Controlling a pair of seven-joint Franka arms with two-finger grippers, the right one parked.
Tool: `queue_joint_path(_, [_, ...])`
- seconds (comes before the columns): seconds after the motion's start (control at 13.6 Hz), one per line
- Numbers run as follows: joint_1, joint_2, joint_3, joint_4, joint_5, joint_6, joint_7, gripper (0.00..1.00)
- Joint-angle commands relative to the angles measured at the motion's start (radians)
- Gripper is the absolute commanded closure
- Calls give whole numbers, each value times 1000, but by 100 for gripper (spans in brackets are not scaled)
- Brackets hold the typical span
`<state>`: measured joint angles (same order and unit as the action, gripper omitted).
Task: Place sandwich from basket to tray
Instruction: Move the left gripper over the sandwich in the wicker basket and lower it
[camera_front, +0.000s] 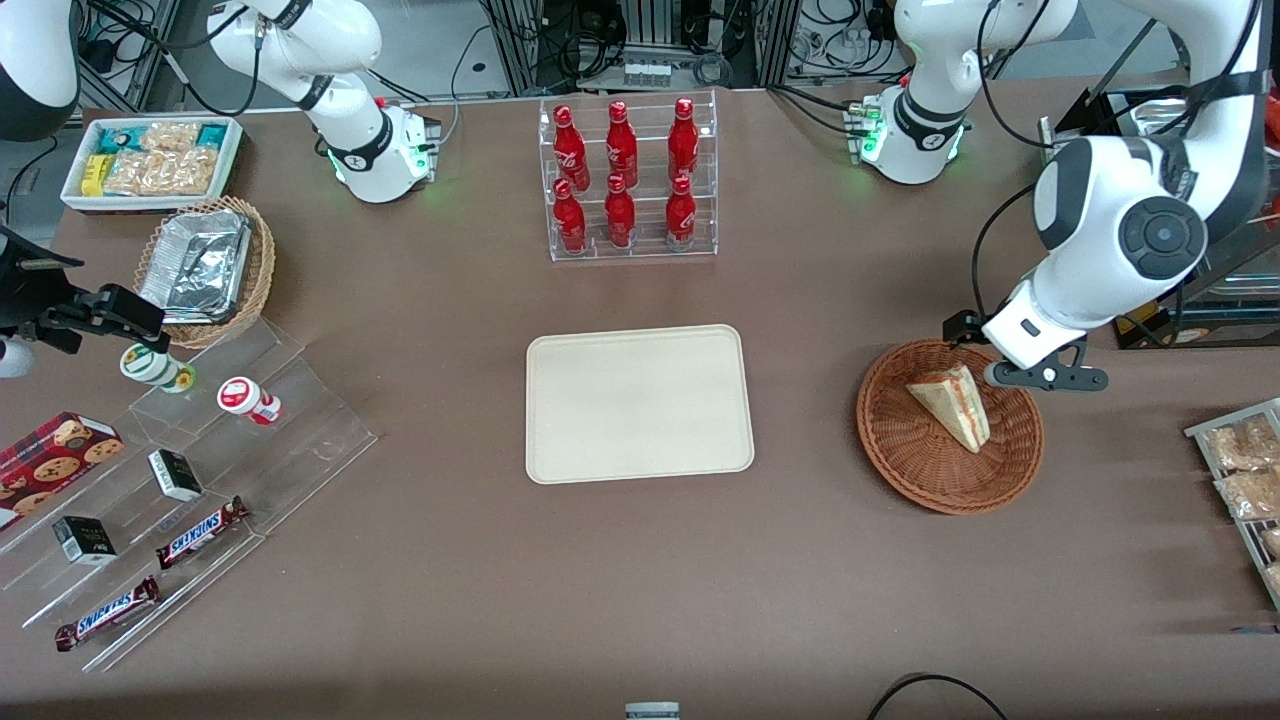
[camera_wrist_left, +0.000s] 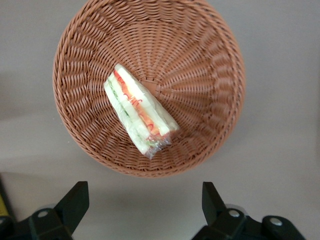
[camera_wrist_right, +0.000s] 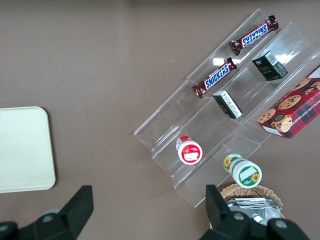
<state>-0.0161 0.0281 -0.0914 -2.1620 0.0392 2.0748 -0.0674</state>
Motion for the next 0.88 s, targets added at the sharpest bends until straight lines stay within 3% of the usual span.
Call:
queue_joint_path(0.0, [4, -4, -1, -22, 11, 36, -122, 0])
queue_joint_path(0.37, [4, 9, -1, -44, 7, 117, -531, 0])
queue_joint_path(0.51, [-1, 42, -1, -56, 8, 218, -824, 0])
queue_joint_path(0.81, [-1, 55, -1, -99, 16, 286, -885, 0])
